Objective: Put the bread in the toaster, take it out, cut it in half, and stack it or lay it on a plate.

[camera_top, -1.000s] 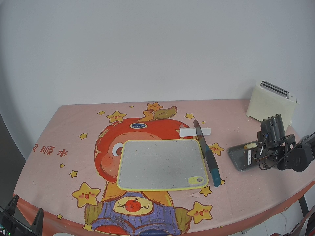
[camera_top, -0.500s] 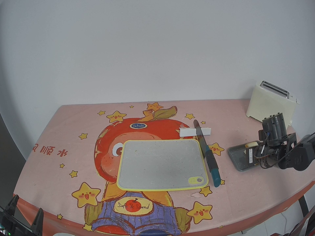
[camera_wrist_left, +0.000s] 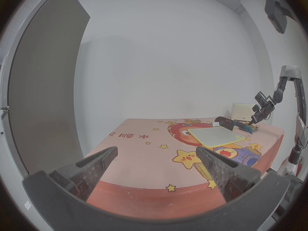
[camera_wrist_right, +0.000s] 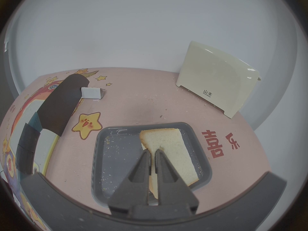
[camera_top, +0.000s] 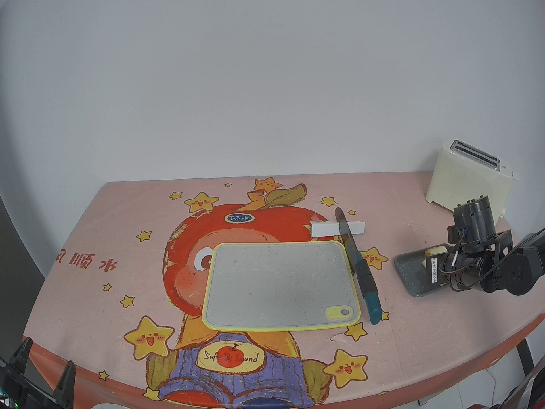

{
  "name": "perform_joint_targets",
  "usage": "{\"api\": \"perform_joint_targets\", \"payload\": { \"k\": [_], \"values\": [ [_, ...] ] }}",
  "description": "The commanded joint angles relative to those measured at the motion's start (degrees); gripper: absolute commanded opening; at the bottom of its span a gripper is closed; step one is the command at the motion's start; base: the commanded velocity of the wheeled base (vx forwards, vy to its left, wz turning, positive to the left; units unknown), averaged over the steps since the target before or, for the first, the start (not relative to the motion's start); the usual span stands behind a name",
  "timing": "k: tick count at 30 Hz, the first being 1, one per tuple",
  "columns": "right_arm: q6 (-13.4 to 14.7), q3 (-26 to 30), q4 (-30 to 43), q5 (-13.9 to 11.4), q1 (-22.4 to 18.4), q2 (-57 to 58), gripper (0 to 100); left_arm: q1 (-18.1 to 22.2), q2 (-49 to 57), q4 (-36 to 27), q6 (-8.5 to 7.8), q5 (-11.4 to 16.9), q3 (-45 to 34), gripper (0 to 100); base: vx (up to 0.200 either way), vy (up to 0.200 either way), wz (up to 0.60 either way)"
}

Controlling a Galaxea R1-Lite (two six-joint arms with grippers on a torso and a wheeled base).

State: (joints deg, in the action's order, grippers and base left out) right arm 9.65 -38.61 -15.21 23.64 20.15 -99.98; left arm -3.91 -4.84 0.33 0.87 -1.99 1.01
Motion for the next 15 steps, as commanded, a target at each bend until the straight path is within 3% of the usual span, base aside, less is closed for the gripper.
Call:
{"api": "perform_joint_targets", "payload": {
  "k": [1,2,3,15],
  "values": [
    [0.0,0.2,0.0,0.0,0.1,-0.2,0,0.0,0.0,0.0,0.01,0.0,-1.0,100,0.0,0.0,0.0],
    [0.0,0.2,0.0,0.0,0.1,-0.2,0,0.0,0.0,0.0,0.01,0.0,-1.0,100,0.0,0.0,0.0],
    [0.1,0.2,-0.1,0.0,0.2,-0.2,100,0.0,0.0,0.0,0.01,0.0,-1.0,100,0.0,0.0,0.0],
    [0.3,0.1,-0.1,0.0,0.5,0.1,100,0.0,0.0,0.0,0.01,0.0,-1.0,100,0.0,0.0,0.0]
  ]
}}
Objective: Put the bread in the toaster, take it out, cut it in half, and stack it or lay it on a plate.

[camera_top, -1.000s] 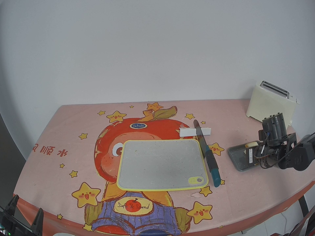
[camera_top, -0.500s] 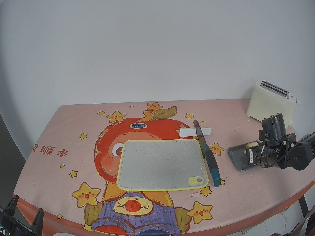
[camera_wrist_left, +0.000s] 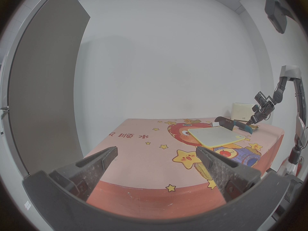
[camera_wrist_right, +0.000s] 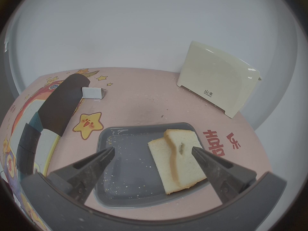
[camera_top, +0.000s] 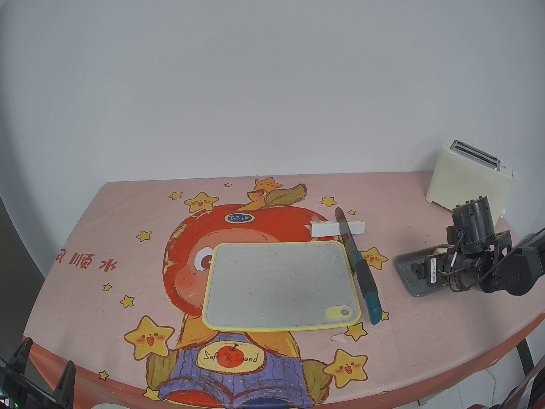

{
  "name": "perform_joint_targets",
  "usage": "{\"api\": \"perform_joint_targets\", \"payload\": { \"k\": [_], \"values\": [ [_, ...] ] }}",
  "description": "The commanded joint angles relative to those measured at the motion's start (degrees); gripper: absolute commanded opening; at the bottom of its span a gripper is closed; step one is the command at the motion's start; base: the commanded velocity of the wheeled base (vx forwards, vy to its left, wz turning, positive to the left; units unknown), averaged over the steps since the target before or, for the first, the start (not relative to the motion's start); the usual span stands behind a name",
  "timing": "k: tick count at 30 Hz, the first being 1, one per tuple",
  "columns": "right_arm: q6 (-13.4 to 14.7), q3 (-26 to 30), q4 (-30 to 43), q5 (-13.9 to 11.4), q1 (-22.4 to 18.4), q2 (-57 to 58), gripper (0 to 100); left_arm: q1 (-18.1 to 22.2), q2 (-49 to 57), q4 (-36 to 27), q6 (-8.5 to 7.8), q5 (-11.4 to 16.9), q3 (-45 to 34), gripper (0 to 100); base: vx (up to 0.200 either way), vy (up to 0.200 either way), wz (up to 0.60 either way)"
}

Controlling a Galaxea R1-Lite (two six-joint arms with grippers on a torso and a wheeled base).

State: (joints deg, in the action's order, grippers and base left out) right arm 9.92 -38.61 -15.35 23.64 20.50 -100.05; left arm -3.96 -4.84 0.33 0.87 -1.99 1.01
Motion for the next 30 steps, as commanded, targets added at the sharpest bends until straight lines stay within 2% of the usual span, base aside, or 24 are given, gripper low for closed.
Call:
{"api": "perform_joint_targets", "payload": {
  "k": [1,15,25,30],
  "values": [
    [0.0,0.1,0.1,0.0,0.2,0.2,100,0.0,0.0,0.0,0.01,0.0,-1.0,100,0.0,0.0,0.0],
    [0.0,0.3,0.1,-0.1,0.9,0.7,100,0.0,0.0,0.1,0.01,0.0,-1.0,100,0.0,0.0,0.0],
    [0.0,0.1,-0.1,0.1,2.1,7.0,100,0.0,0.0,0.0,0.01,0.0,-1.0,100,0.0,0.0,0.0],
    [-0.2,0.6,-2.9,0.1,2.3,11.7,100,0.0,0.0,0.0,0.01,0.0,-1.0,100,0.0,0.0,0.0]
  ]
}}
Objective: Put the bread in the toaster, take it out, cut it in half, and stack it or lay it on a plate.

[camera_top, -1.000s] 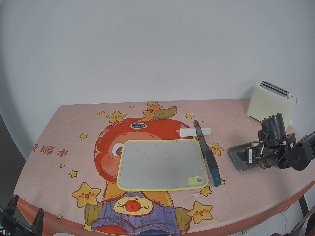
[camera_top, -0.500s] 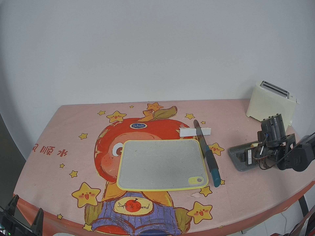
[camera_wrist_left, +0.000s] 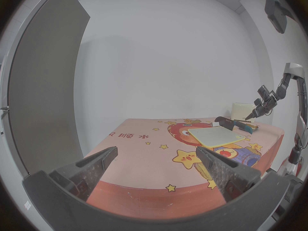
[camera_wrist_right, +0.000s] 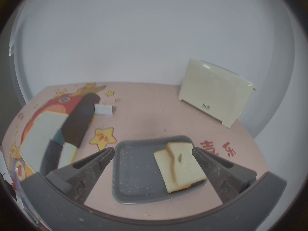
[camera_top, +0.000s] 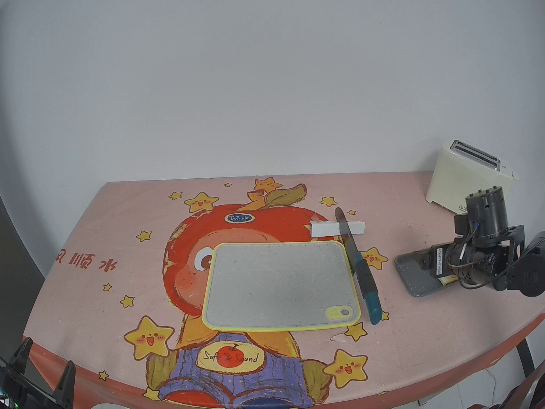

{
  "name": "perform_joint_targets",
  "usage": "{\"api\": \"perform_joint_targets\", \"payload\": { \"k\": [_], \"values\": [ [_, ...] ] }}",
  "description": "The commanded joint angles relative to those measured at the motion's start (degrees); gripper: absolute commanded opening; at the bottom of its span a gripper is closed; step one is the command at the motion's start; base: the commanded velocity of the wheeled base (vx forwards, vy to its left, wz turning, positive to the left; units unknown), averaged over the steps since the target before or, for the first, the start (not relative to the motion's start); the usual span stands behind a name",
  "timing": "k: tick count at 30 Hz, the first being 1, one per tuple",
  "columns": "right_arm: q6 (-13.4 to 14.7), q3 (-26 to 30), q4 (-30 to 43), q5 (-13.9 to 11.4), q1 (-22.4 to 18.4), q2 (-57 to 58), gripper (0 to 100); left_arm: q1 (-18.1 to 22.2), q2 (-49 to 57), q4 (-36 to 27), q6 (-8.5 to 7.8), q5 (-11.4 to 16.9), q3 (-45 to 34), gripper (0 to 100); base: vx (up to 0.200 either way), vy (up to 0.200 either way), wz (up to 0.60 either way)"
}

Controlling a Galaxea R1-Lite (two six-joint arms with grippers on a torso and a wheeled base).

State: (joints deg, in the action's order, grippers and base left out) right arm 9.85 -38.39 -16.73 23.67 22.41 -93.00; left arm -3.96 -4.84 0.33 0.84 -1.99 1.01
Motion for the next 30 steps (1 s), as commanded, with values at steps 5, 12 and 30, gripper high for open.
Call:
{"api": "perform_joint_targets", "payload": {
  "k": [5,12,30],
  "values": [
    [-0.6,1.0,-3.7,0.1,0.6,8.4,100,0.0,0.0,0.0,0.04,0.0,-1.0,100,0.0,0.0,0.0],
    [-2.6,2.4,-3.9,0.1,0.6,12.4,100,0.0,0.0,0.0,0.04,0.0,-1.0,100,0.0,0.0,0.0],
    [-10.5,9.6,-3.8,0.3,0.1,22.8,100,-0.2,0.0,0.1,0.04,0.1,-1.0,100,0.0,0.0,0.0]
  ]
}}
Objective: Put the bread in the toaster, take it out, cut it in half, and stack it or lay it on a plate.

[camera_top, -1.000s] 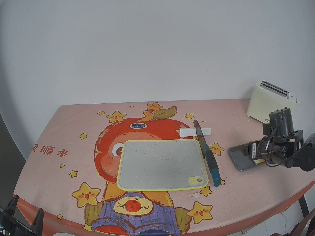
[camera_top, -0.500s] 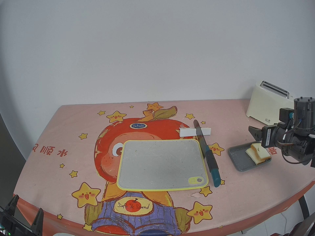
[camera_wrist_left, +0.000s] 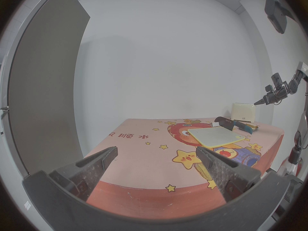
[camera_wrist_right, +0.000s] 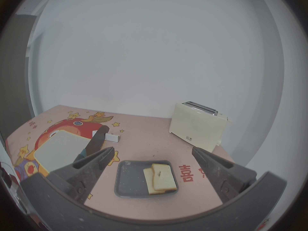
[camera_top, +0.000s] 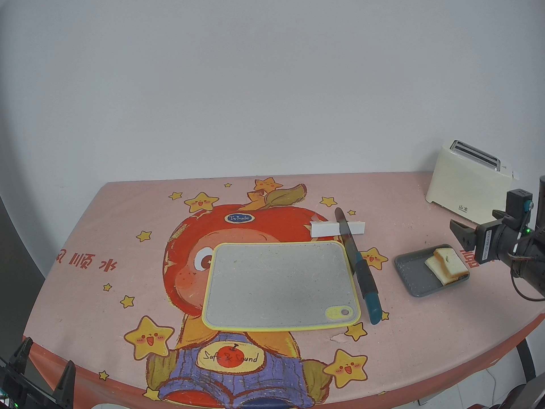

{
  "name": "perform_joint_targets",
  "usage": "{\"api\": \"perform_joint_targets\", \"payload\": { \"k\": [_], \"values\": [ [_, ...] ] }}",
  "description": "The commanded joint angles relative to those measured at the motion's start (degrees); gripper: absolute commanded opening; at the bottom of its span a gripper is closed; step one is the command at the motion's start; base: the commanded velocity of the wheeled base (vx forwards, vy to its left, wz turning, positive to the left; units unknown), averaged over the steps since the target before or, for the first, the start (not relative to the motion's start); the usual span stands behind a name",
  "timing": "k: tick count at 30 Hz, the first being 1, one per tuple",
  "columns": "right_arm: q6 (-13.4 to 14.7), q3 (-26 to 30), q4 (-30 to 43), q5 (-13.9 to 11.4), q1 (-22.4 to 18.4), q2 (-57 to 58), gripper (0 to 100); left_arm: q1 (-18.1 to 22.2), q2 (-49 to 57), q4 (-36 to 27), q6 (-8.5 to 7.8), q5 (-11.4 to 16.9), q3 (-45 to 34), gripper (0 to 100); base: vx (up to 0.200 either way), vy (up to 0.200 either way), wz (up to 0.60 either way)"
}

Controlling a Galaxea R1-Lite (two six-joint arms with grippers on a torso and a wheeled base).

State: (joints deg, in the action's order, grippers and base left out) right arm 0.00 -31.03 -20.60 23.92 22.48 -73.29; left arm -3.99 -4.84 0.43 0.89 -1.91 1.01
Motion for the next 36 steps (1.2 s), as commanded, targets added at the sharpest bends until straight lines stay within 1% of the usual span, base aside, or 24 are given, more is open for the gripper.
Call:
{"api": "perform_joint_targets", "payload": {
  "k": [1,2,3,4,5,6,7,8,10,11,13,15,16,17,19,20,21,22,23,24,25,29,33,36],
  "values": [
    [-0.6,2.9,0.1,0.1,0.0,3.1,100,-0.1,0.0,0.0,-0.01,0.0,-1.0,100,0.0,0.0,0.0],
    [-0.6,3.3,0.1,0.2,0.0,3.1,100,-0.1,0.0,0.0,-0.01,0.0,-1.0,100,0.0,0.0,0.0],
    [-0.7,4.4,0.1,1.1,-0.1,2.9,100,-0.1,0.0,0.0,-0.01,0.0,-1.0,100,0.0,0.0,0.0],
    [-0.6,4.5,0.1,1.2,-0.1,2.9,100,-0.1,-0.1,0.0,-0.01,0.0,-1.0,100,0.0,0.0,0.0],
    [-0.7,5.0,0.1,2.4,-0.1,2.6,100,-0.1,-0.1,0.0,-0.01,0.0,-1.0,100,0.0,0.0,0.0],
    [-0.6,5.5,0.3,4.6,-0.2,2.4,100,-0.1,-0.1,0.0,-0.01,0.0,-1.0,100,0.0,0.0,0.0],
    [-0.6,6.0,0.4,6.3,-0.2,2.4,100,-0.1,0.0,0.0,-0.01,0.0,-1.0,100,0.0,0.0,0.0],
    [-0.6,6.5,0.6,7.5,-0.2,2.4,100,-0.1,0.0,0.0,0.08,0.0,-1.0,100,0.0,0.0,0.0],
    [-0.5,7.2,0.7,8.4,-0.3,2.9,100,-0.1,0.0,0.0,-0.01,0.0,-1.0,100,0.0,0.0,0.0],
    [-0.4,7.4,0.7,8.5,-0.7,3.1,100,-0.1,-0.1,0.0,-0.01,0.0,-1.0,100,0.0,0.0,0.0],
    [-0.3,7.8,0.7,8.6,-2.6,3.7,100,-0.1,0.0,0.0,-0.01,0.0,-1.0,100,0.0,0.0,0.0],
    [-0.3,9.0,0.5,8.9,-6.4,5.0,100,-0.1,0.0,0.0,-0.01,0.0,-1.0,100,0.0,0.0,0.0],
    [-0.3,9.8,0.1,8.9,-9.3,5.6,100,-0.1,0.0,0.0,-0.01,0.0,-1.0,100,0.0,0.0,0.0],
    [-0.3,10.3,0.0,8.9,-10.4,5.9,100,-0.1,0.0,0.0,-0.01,0.0,-1.0,100,0.0,0.0,0.0],
    [-0.4,11.3,0.0,9.0,-14.1,7.6,100,-0.1,0.0,0.0,-0.01,0.0,-1.0,100,0.0,0.0,0.0],
    [-0.4,11.3,0.0,9.0,-14.1,7.6,100,-0.1,0.0,0.0,-0.01,0.0,-1.0,100,0.0,0.0,0.0],
    [-0.6,12.3,0.3,9.5,-16.5,10.4,100,-0.1,0.0,0.0,-0.01,0.0,-1.0,100,0.0,0.0,0.0],
    [-0.6,12.3,0.3,9.5,-16.5,10.4,100,-0.1,0.0,0.0,-0.01,0.0,-1.0,100,0.0,0.0,0.0],
    [-0.7,13.6,0.8,10.5,-17.7,13.4,100,-0.1,-0.1,0.0,-0.01,0.0,-1.0,100,0.0,0.0,0.0],
    [-0.7,14.7,0.9,10.8,-18.3,15.2,100,-0.1,0.0,0.0,-0.01,0.0,-1.0,100,0.0,0.0,0.0],
    [-0.7,15.2,0.8,10.8,-19.1,16.2,100,-0.1,0.0,0.0,-0.01,0.0,-1.0,100,0.0,0.0,0.0],
    [-1.0,18.2,0.8,10.3,-24.3,23.6,100,-0.1,0.0,0.0,-0.01,0.0,-1.0,100,0.0,0.0,0.0],
    [-2.0,21.5,1.1,10.1,-25.6,32.4,100,-0.1,0.0,0.0,-0.01,0.0,-1.0,100,0.0,0.0,0.0],
    [-2.1,24.1,2.1,9.9,-28.3,37.6,100,-0.1,0.0,0.0,-0.01,0.0,-1.0,100,0.0,0.0,0.0]
  ]
}}
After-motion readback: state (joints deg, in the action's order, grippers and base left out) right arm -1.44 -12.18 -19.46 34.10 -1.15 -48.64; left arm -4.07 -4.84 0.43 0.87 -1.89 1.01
